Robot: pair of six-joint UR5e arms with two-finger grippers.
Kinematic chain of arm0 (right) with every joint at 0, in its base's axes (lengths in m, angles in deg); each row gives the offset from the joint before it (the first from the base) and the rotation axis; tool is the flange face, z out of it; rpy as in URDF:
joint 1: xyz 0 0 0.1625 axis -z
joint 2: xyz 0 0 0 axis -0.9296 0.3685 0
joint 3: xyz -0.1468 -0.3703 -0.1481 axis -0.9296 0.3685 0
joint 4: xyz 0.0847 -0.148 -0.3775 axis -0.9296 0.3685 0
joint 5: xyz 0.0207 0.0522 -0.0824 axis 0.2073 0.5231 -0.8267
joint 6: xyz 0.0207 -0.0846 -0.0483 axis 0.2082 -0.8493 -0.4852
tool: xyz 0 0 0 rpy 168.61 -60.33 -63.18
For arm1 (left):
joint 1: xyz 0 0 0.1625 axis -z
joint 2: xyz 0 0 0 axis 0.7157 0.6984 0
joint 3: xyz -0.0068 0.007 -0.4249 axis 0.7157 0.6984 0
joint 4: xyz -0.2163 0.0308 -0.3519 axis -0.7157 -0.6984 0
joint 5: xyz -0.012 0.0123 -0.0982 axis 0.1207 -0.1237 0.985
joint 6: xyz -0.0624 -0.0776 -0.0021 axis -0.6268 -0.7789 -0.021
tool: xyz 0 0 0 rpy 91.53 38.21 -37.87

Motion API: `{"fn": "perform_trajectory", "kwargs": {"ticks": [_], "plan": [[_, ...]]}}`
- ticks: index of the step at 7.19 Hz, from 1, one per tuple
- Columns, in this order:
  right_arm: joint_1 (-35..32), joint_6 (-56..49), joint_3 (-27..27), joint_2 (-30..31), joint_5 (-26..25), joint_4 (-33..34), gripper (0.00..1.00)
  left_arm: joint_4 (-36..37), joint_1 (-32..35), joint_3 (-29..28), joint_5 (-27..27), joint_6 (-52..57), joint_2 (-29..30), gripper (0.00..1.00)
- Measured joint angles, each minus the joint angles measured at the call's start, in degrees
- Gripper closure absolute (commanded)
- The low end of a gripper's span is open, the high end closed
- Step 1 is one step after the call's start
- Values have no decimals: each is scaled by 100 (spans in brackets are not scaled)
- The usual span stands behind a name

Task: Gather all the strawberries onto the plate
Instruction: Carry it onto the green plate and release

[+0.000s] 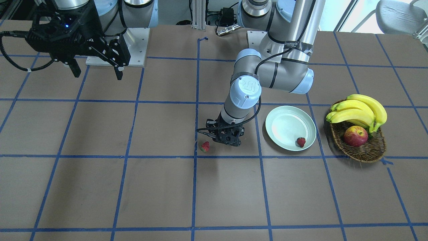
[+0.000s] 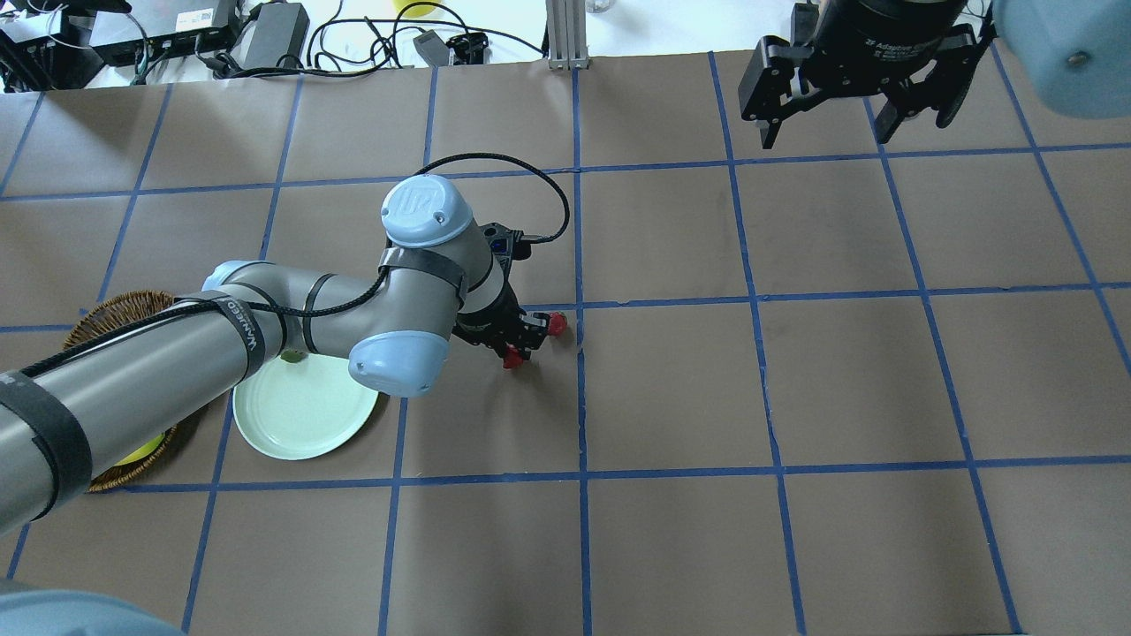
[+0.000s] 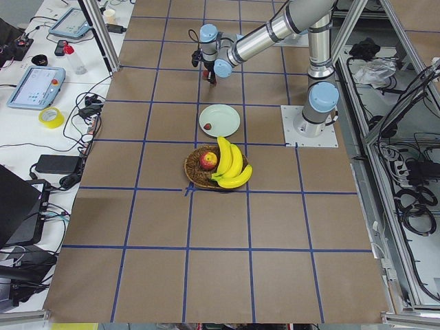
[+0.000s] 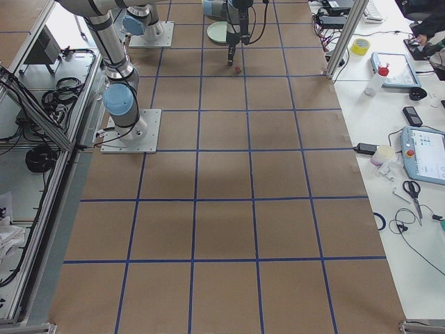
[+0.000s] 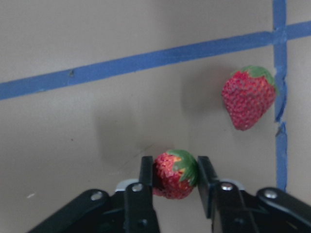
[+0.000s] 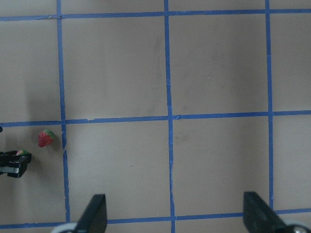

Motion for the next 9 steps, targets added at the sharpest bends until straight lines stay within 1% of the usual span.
{"fn": "perform_trajectory", "kwargs": {"ticks": [1, 2, 3, 4, 5, 6, 7, 9], "plan": [[-2, 0, 0, 4, 4, 0, 0, -180, -7, -148, -35, 19, -56, 100], [-7, 0, 0, 6, 11, 0, 0, -743, -28, -474, -155, 157, -163, 100], [-10, 0, 0, 7, 15, 0, 0, -1603, -81, -928, -469, 476, -280, 100], [-11, 0, 0, 7, 17, 0, 0, -2448, -269, -1306, -812, 863, -384, 100], [-11, 0, 0, 10, 17, 0, 0, -3031, -603, -1494, -983, 1243, -468, 100], [-11, 0, 0, 12, 17, 0, 0, -3329, -976, -1518, -1091, 1670, -527, 100], [-11, 0, 0, 14, 17, 0, 0, -3415, -1322, -1418, -1252, 2084, -541, 100], [-11, 0, 0, 16, 21, 0, 0, -3199, -1979, -1080, -1518, 2444, -450, 100]]}}
